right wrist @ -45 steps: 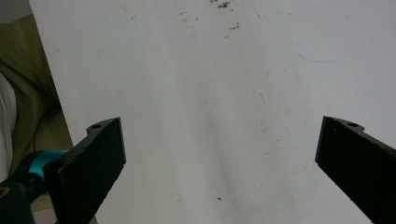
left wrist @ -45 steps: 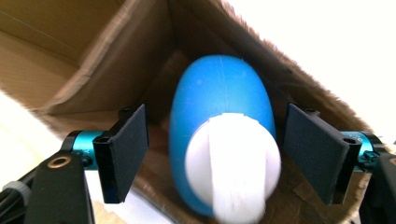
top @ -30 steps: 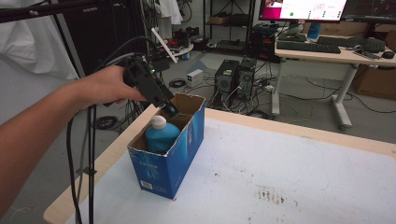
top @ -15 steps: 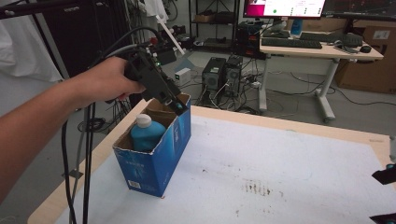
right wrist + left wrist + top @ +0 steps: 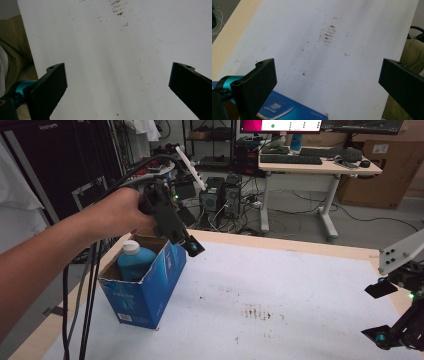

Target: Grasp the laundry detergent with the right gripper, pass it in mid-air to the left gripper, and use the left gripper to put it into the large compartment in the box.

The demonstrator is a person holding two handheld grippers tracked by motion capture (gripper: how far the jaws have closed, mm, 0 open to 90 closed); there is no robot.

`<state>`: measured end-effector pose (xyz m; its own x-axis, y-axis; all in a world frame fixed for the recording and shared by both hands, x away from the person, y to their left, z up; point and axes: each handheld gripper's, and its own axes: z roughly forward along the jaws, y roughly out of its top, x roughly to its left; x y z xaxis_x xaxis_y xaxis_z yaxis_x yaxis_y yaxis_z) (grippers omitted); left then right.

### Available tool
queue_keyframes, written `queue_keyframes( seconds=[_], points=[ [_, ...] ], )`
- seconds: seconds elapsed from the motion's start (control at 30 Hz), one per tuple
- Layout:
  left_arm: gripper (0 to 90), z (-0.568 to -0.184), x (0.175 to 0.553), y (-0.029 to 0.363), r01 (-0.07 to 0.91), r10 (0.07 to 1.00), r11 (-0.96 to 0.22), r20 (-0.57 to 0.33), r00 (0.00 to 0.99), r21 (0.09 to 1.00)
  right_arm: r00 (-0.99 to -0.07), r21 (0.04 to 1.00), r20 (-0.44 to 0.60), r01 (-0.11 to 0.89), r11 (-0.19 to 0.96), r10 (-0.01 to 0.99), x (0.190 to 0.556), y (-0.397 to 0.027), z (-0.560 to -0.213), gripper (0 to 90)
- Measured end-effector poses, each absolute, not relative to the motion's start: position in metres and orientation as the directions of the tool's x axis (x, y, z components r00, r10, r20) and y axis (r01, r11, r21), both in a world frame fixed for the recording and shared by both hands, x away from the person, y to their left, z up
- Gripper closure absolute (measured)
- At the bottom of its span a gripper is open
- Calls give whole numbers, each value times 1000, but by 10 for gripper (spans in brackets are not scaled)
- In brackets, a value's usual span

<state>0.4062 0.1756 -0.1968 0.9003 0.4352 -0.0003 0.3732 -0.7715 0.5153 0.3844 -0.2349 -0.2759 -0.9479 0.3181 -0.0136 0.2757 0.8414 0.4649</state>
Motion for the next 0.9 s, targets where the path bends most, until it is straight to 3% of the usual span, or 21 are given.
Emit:
queue_keyframes(
  seconds=[0.3, 0.9],
  points=[
    [16, -196, 408, 154, 372, 444, -768, 16, 896, 521, -948, 466, -10, 278, 840, 319, 384, -235, -276, 8],
    [16, -220, 409, 101, 259, 303, -855, 29, 952, 450, -948, 453, -2, 282, 846, 317, 389, -227, -281, 8]
  ],
)
